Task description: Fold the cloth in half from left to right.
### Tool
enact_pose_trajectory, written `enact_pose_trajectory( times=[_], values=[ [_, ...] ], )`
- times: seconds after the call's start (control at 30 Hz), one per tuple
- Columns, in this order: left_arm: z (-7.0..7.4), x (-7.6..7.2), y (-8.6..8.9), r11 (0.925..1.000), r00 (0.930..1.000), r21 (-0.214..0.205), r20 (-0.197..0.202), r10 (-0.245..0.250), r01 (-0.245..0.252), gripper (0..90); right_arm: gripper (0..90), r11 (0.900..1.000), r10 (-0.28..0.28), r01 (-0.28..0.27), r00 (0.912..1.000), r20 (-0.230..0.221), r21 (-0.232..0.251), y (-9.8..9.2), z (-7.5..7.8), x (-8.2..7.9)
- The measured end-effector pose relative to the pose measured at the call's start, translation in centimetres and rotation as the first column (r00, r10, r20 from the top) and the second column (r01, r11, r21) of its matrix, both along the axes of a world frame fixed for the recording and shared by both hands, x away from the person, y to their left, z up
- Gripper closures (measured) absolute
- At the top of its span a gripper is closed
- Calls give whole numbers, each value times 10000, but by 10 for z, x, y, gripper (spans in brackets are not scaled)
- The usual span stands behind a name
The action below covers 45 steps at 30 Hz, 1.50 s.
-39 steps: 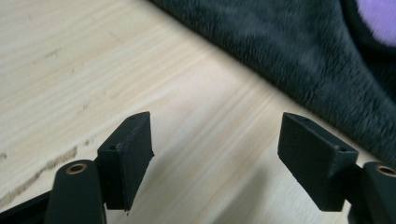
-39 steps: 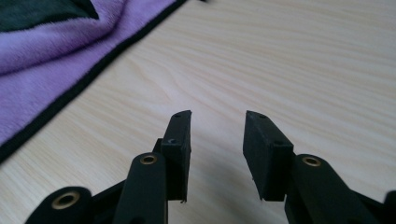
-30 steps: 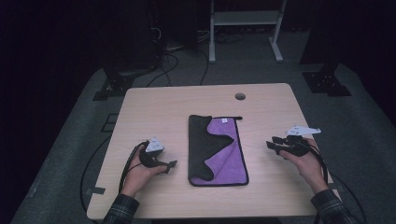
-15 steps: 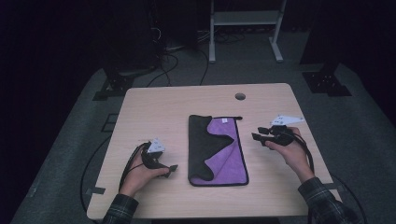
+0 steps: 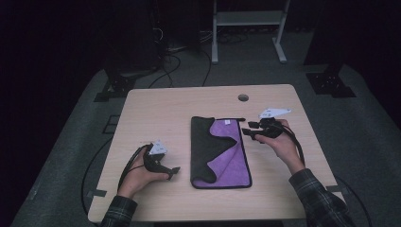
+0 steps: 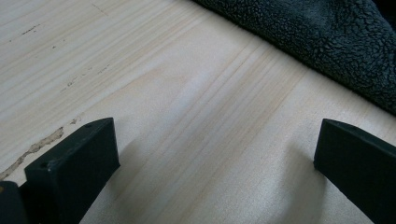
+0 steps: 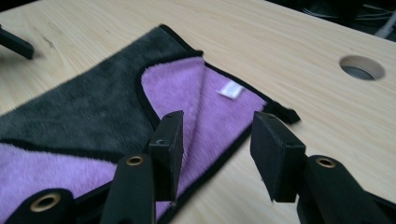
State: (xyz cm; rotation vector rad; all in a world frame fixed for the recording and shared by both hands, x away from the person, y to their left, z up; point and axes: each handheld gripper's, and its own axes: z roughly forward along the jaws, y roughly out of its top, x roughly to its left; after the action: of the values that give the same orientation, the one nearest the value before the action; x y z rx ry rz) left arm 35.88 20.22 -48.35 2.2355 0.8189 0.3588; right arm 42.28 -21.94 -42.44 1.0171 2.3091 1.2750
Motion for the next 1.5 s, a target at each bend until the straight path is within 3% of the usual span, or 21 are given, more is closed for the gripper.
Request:
enact_pose_trajectory(
  times=[0.4, 0.63, 0.9, 1.17, 1.3, 1.5],
  values=[
    [0, 1, 0, 9999, 9999, 18, 51, 145, -145, 0, 546, 9976, 672, -673, 9977, 85, 171, 41, 4, 22],
    [0, 0, 0, 9999, 9999, -11, 30, 168, -168, 0, 563, 9944, 1044, -1044, 9945, -7, 149, 68, -1, 33],
    [0, 0, 0, 9999, 9998, -5, 29, 171, -171, 0, 572, 9864, 1557, -1568, 9875, -251, -490, 101, -18, 40],
    [0, 0, 0, 9998, 9998, -6, 32, 214, -214, 0, 580, 9813, 1623, -1675, 9849, -595, -952, 124, -39, 44],
    [0, 0, 0, 9998, 9998, -7, 34, 216, -216, 0, 663, 9817, 1448, -1512, 9875, -623, -1161, 128, -49, 46],
    [0, 0, 0, 9997, 9997, -4, 34, 247, -247, 0, 823, 9845, 1235, -1296, 9907, -577, -1185, 126, -49, 48]
  ],
)
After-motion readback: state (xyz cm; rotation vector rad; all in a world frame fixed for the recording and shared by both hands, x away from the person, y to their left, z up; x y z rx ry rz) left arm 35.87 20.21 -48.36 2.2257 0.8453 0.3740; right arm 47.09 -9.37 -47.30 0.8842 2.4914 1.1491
